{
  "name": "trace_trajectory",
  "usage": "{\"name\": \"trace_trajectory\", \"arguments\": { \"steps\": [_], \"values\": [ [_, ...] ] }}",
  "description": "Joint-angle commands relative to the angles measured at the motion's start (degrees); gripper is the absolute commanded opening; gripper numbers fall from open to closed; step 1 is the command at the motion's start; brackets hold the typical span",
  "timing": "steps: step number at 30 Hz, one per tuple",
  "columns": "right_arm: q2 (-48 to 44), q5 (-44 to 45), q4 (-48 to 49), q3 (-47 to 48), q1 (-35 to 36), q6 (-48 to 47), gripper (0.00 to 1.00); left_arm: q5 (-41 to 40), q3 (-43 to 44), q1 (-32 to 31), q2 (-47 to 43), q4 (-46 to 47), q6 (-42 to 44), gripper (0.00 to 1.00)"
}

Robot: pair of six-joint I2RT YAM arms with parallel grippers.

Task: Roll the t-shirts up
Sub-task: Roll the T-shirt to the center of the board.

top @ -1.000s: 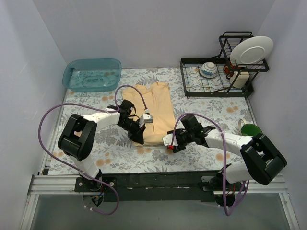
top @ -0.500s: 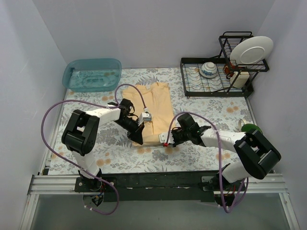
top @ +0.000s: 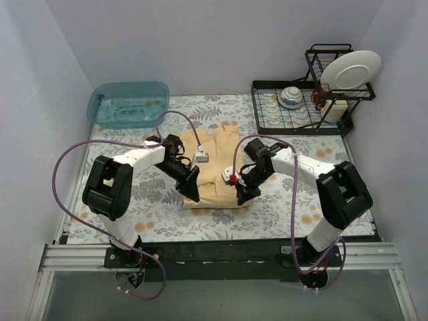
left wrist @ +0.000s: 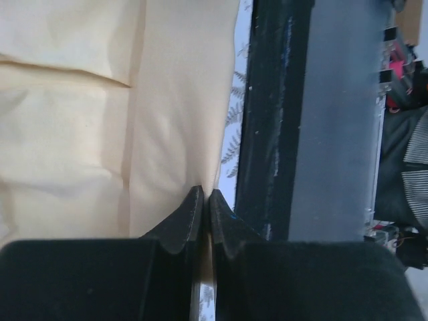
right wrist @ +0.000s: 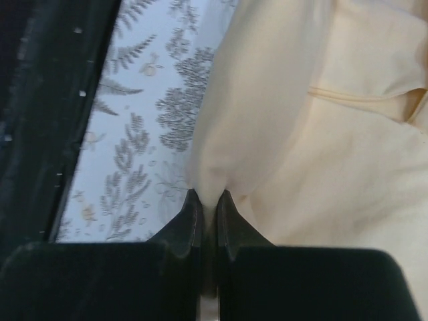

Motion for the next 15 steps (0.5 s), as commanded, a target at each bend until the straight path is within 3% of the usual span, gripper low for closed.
{"name": "trace_trajectory", "arguments": {
  "steps": [1, 7, 15],
  "values": [
    [5.4, -8.6, -22.1, 4.6, -2.1, -4.6, 0.01, 7.2, -1.4, 0.4, -3.4, -3.7, -4.2, 0.0],
    [16.7, -12.9, -31.9, 12.1, -5.0, -8.3, 0.01, 8.6, 0.6, 0.4, 2.6, -5.7, -1.9, 0.0],
    [26.2, -12.1, -32.2, 21.5, -7.8, -6.5, 0.01, 7.2, 3.1, 2.2, 9.2, -4.4, -0.5, 0.0]
  ]
}}
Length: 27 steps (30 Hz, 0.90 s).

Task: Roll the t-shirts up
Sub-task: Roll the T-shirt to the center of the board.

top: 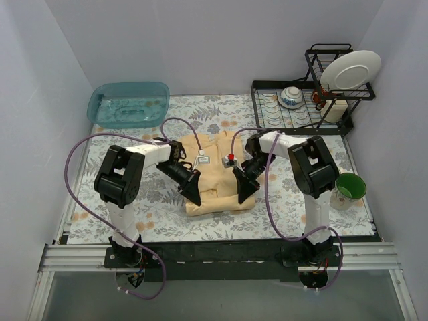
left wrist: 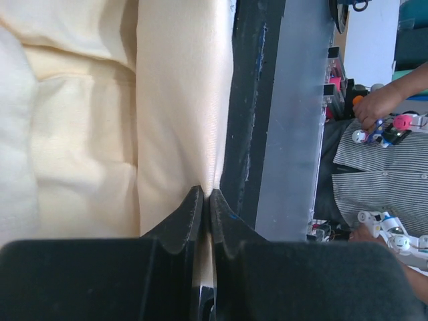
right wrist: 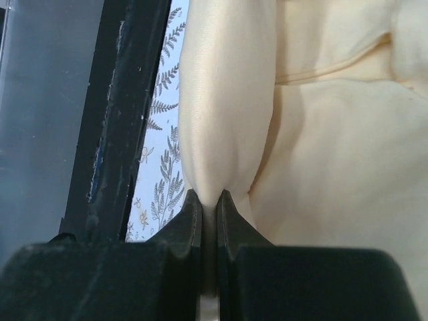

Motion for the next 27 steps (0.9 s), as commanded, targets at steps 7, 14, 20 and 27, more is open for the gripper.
{"name": "trace_trajectory", "arguments": {
  "steps": [7, 14, 20, 27],
  "values": [
    [11.0, -0.4, -5.4, 10.8, -1.0, 2.6, 0.01, -2.4, 3.9, 6.3, 4.4, 3.5, -1.6, 0.14],
    [17.2, -0.4, -5.3, 15.7, -1.0, 6.2, 0.01, -6.9, 6.3, 9.6, 1.2, 6.0, -2.8, 0.46],
    [19.5, -0.3, -5.3, 18.8, -1.0, 8.6, 0.02, -11.9, 9.7, 5.8, -12.3, 14.2, -3.9, 0.59],
    [21.8, 2.5, -5.1, 20.8, -0.7, 9.3, 0.03, -21.5, -9.0, -4.7, -33.5, 30.9, -4.0, 0.6]
  ]
}}
